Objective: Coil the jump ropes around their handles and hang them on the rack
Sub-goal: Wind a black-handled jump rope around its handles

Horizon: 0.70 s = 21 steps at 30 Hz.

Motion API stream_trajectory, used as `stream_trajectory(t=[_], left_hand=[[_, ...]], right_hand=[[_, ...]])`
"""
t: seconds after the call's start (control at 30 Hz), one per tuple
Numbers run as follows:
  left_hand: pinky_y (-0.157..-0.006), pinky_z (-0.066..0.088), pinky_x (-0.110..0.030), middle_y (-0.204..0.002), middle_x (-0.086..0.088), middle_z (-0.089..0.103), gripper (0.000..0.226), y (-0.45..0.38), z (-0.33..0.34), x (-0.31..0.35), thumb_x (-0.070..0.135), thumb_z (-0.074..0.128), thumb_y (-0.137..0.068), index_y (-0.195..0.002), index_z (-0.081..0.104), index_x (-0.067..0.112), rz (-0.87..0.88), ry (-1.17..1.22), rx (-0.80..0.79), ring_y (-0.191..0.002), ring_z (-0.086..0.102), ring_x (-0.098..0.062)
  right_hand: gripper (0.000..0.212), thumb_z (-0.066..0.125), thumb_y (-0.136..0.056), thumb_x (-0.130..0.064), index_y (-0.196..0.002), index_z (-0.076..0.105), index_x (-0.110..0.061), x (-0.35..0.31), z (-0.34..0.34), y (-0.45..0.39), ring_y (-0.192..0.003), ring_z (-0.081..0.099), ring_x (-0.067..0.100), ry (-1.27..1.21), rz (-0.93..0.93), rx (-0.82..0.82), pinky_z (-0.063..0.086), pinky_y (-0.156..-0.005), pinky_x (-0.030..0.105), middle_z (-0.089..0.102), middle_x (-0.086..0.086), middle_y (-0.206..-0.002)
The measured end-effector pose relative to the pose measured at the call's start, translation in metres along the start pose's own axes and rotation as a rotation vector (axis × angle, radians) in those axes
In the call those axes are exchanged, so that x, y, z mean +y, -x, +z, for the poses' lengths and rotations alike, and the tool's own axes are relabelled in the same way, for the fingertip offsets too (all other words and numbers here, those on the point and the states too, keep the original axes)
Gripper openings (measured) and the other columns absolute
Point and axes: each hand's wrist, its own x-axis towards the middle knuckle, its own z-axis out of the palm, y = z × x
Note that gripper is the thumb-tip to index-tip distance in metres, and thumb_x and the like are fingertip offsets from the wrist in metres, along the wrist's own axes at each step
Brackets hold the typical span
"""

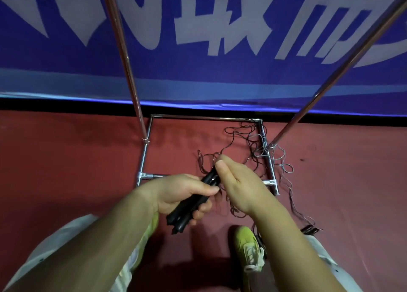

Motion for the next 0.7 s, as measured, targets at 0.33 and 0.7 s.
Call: stream_trajectory(t=[0.33,0.7], left_hand=[[-0.042,0.040,-0.019,-0.056,0.007,0.044,0.019,-0.018,-0.032,0.011,0.026,0.083,-0.066,-0.076,0.068,0.017,0.239,0.440,-0.116,-0.042,0.041,-0.004],[-0.038,0.031,-0.017,-0.055,0.005,0.042,0.026,-0.027,-0.035,0.026,0.009,0.050,-0.093,-0.116,0.059,0.016,0.289,0.217,0.404,-0.040,0.036,-0.005]], right_hand=[[0.063,0.021,-0.089,-0.066,-0.093,0.062,-0.019,0.046,-0.008,-0.030,-0.055,0.042,0.009,-0.499,0.126,-0.128,0.038,-0.058,0.030,0.047,-0.009,-0.060],[0.012,0.051,-0.095,-0.029,-0.098,0.057,-0.018,0.003,-0.024,-0.016,-0.083,0.054,0.023,0.298,-0.156,-0.118,0.040,-0.069,0.035,0.049,-0.006,-0.082]])
